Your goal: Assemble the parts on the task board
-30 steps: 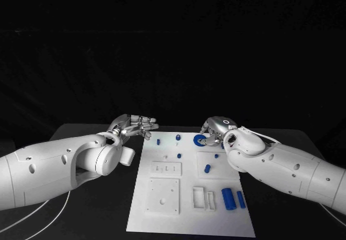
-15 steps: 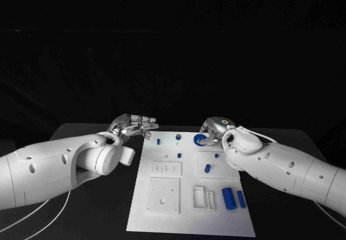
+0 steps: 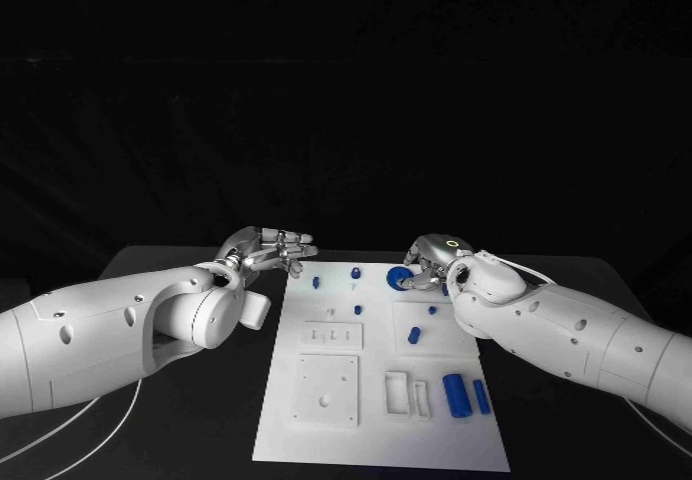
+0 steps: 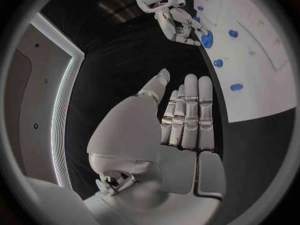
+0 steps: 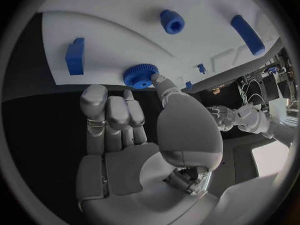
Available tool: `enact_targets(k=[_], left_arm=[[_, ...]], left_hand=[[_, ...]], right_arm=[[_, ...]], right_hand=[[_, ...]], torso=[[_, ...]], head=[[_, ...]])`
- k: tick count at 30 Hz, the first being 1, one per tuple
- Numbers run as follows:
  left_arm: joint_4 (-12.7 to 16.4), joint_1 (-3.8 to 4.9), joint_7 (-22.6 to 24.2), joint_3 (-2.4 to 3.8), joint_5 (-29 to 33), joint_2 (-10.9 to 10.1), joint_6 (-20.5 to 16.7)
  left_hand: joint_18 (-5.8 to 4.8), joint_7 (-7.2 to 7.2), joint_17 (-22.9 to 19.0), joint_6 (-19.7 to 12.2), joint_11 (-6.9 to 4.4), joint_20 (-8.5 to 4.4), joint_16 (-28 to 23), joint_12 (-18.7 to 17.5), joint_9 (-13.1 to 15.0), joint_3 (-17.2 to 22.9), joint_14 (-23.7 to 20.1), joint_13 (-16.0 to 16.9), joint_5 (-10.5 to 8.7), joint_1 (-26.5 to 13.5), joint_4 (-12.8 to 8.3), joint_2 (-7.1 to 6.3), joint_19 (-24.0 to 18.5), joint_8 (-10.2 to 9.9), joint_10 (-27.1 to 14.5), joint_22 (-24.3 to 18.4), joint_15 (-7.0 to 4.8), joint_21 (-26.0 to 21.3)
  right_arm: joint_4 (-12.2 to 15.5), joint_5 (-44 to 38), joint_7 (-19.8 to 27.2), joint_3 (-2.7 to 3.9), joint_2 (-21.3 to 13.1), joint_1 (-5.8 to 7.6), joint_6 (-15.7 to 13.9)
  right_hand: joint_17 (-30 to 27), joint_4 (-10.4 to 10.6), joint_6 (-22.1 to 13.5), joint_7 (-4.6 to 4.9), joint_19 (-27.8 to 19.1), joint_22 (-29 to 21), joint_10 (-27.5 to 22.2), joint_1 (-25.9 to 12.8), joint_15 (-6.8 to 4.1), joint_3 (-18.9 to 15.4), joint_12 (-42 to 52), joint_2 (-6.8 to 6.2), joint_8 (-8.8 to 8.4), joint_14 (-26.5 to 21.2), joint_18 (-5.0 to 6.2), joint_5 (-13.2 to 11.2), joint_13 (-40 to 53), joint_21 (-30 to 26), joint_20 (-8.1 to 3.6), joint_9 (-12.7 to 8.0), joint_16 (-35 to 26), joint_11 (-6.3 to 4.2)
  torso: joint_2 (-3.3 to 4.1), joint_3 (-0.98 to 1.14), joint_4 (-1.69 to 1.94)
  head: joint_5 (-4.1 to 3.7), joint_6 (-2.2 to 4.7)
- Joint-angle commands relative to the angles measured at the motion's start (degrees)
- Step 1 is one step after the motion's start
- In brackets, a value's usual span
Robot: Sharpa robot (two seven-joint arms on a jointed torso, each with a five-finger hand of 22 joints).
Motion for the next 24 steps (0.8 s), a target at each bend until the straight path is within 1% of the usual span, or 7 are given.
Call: enact_targets(k=[1,10,12,16,17,21,24], left_arm=[[0.03,0.01,0.35,0.04,-0.21,0.14,0.91],[0.01,-0.01,0.37,0.03,-0.21,0.16,0.93],[0.01,-0.01,0.37,0.03,-0.21,0.17,0.94],[-0.01,-0.02,0.36,0.03,-0.21,0.21,0.98],[-0.02,-0.02,0.35,0.03,-0.21,0.22,1.0],[-0.01,-0.02,0.3,0.03,-0.21,0.2,1.03],[-0.02,-0.02,0.27,0.03,-0.21,0.19,1.02]], left_hand=[[0.49,-0.08,-0.08,-0.39,-0.04,0.08,0.01,-0.13,0.01,-0.27,0.33,0.1,-0.34,-0.05,-0.03,0.32,-0.45,-0.07,-0.47,-0.76,-0.06,0.79],[0.49,-0.08,-0.08,-0.39,-0.04,0.08,0.01,-0.13,0.01,-0.27,0.33,0.1,-0.34,-0.05,-0.03,0.32,-0.45,-0.07,-0.47,-0.76,-0.06,0.79],[0.49,-0.08,-0.08,-0.39,-0.04,0.08,0.01,-0.13,0.01,-0.27,0.33,0.1,-0.34,-0.05,-0.03,0.32,-0.45,-0.07,-0.47,-0.76,-0.06,0.79],[0.49,-0.08,-0.08,-0.39,-0.04,0.08,0.01,-0.13,0.01,-0.27,0.33,0.1,-0.34,-0.05,-0.03,0.32,-0.45,-0.07,-0.47,-0.76,-0.06,0.79],[0.49,-0.08,-0.08,-0.39,-0.04,0.08,0.01,-0.13,0.01,-0.27,0.33,0.1,-0.34,-0.05,-0.03,0.32,-0.45,-0.07,-0.47,-0.76,-0.06,0.79],[0.49,-0.09,-0.08,-0.39,-0.04,0.08,0.01,-0.13,0.01,-0.28,0.33,0.1,-0.34,-0.06,-0.01,0.34,-0.45,-0.07,-0.48,-0.82,-0.05,0.81],[0.49,-0.09,-0.07,-0.38,-0.03,0.08,0.01,-0.14,0.01,-0.29,0.33,0.1,-0.32,-0.09,0.03,0.37,-0.47,-0.06,-0.5,-0.97,-0.05,0.88]], right_arm=[[-0.21,0.99,1.12,-0.01,0.14,-0.02,1.95],[-0.46,2.01,1.85,-0.01,0.46,-0.02,2.56],[-0.62,2.27,2.05,-0.01,0.56,-0.02,2.75],[-1.11,2.73,2.59,-0.03,0.85,-0.04,3.45],[-1.23,2.81,2.7,-0.05,0.92,-0.06,3.66],[-1.62,3.15,3.1,-0.2,1.14,-0.21,4.7],[-1.67,3.18,3.2,-0.3,1.16,-0.31,5.12]], right_hand=[[0.05,-0.09,0.38,-0.17,3.23,4.1,-0.27,0.38,0.4,-0.01,-0.01,0.07,0.36,0.09,1.0,0.36,1.2,-0.1,0.37,0.03,-0.29,0.16],[0.19,-0.06,1.51,-0.42,3.24,4.24,-0.15,0.06,0.27,0.9,0.24,0.41,0.31,0.12,0.87,1.12,1.27,0.03,0.24,-0.02,-0.18,0.0],[0.21,-0.19,1.79,-0.48,3.26,4.31,-0.12,-0.2,0.22,1.39,0.33,0.49,0.34,0.13,0.8,1.96,1.29,0.08,0.19,-0.1,-0.2,-0.05],[0.26,-0.5,2.31,-0.57,3.26,4.36,-0.09,-0.46,0.1,2.57,0.4,0.67,0.32,0.13,0.73,6.26,1.32,0.09,0.09,-0.16,-0.18,-0.15],[0.27,-0.65,2.43,-0.59,3.25,4.37,-0.1,-0.57,0.07,2.86,0.39,0.65,0.31,0.14,0.7,6.8,1.32,0.06,0.06,-0.18,-0.18,-0.18],[0.29,-2.26,2.85,-0.64,3.24,4.42,-0.12,-1.2,-0.07,5.19,0.42,0.72,0.29,0.12,0.55,10.54,1.37,0.0,-0.1,-0.29,-0.24,-0.28],[0.34,-3.74,3.06,-0.66,3.24,4.47,-0.17,-1.61,-0.12,6.33,0.36,0.79,0.29,0.12,0.5,12.13,1.36,-0.03,-0.16,-0.3,-0.24,-0.33]], torso=[[-0.02,0.0,0.09],[0.02,-0.02,0.05],[0.01,-0.03,0.06],[0.02,-0.04,0.13],[0.02,-0.04,0.14],[0.07,0.0,0.18],[0.02,0.0,0.08]], head=[[-0.05,-0.06],[-0.04,-0.11],[-0.01,-0.15],[-0.01,-0.23],[-0.01,-0.25],[0.13,-0.32],[0.23,-0.51]])
